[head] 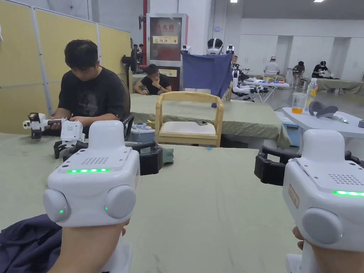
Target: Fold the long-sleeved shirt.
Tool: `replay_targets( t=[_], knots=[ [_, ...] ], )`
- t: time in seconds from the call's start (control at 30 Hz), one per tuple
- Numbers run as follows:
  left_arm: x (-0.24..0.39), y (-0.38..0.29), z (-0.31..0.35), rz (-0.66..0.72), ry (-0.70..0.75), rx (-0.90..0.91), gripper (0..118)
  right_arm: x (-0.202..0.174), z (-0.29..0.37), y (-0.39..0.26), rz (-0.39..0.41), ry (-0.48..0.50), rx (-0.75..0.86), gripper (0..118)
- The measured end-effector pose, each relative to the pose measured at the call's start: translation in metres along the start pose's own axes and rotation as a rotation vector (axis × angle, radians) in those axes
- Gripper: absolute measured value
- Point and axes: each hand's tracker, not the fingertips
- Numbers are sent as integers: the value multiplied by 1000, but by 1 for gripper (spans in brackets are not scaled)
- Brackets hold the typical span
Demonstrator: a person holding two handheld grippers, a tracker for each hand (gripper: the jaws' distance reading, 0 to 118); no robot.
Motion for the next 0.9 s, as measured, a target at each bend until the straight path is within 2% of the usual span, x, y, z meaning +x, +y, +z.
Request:
replay_targets(
  t=[0.13, 0.53, 0.9],
  knots=[
    [1, 1, 1, -11, 20, 19, 118, -1, 2, 0, 19, -3, 6, 118],
    [4, -1, 2, -38, 9, 26, 118, 2, 0, -2, 11, 3, -9, 118],
    [7, 0, 2, -58, -5, 35, 118, 2, -1, -2, 41, -34, 16, 118]
  ],
)
